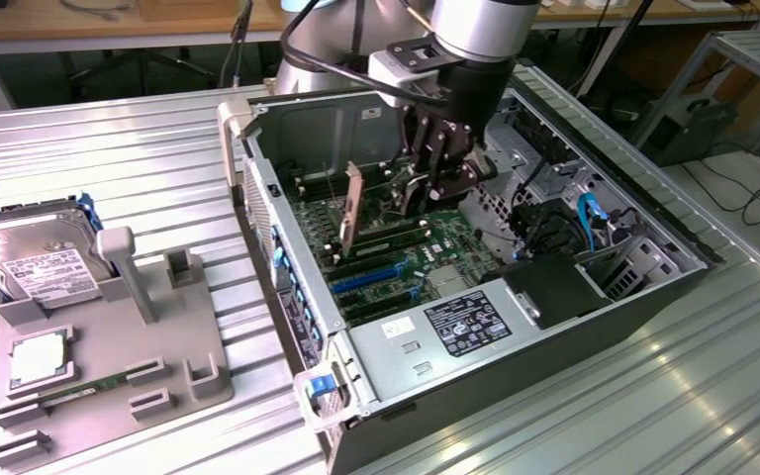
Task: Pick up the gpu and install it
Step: 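Insert the gpu into the slot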
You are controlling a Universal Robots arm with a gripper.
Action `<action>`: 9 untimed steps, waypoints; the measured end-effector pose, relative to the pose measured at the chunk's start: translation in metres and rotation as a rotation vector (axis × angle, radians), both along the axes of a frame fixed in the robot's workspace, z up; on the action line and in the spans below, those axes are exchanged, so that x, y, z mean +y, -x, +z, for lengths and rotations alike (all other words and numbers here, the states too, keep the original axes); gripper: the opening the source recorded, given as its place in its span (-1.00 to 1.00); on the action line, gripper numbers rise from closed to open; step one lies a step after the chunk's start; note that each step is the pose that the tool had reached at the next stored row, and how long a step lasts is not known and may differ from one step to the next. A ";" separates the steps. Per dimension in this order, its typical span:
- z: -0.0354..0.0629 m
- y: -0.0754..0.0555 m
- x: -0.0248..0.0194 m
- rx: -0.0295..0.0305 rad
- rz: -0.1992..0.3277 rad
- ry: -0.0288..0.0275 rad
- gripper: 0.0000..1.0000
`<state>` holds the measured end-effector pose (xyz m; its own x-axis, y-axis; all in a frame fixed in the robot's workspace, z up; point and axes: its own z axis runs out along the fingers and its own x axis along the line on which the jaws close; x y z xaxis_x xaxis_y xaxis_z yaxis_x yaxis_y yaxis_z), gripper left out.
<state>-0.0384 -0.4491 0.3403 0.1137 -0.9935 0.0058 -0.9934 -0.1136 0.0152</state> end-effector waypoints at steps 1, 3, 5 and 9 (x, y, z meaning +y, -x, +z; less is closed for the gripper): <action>-0.0009 0.000 0.0000 0.0000 0.000 0.0000 -0.45; -0.0025 0.000 0.0000 0.0000 0.000 0.0000 -0.45; -0.0039 0.000 0.0000 0.0000 0.000 -0.0001 -0.45; -0.0065 0.000 0.0000 0.0000 0.000 0.0000 -0.45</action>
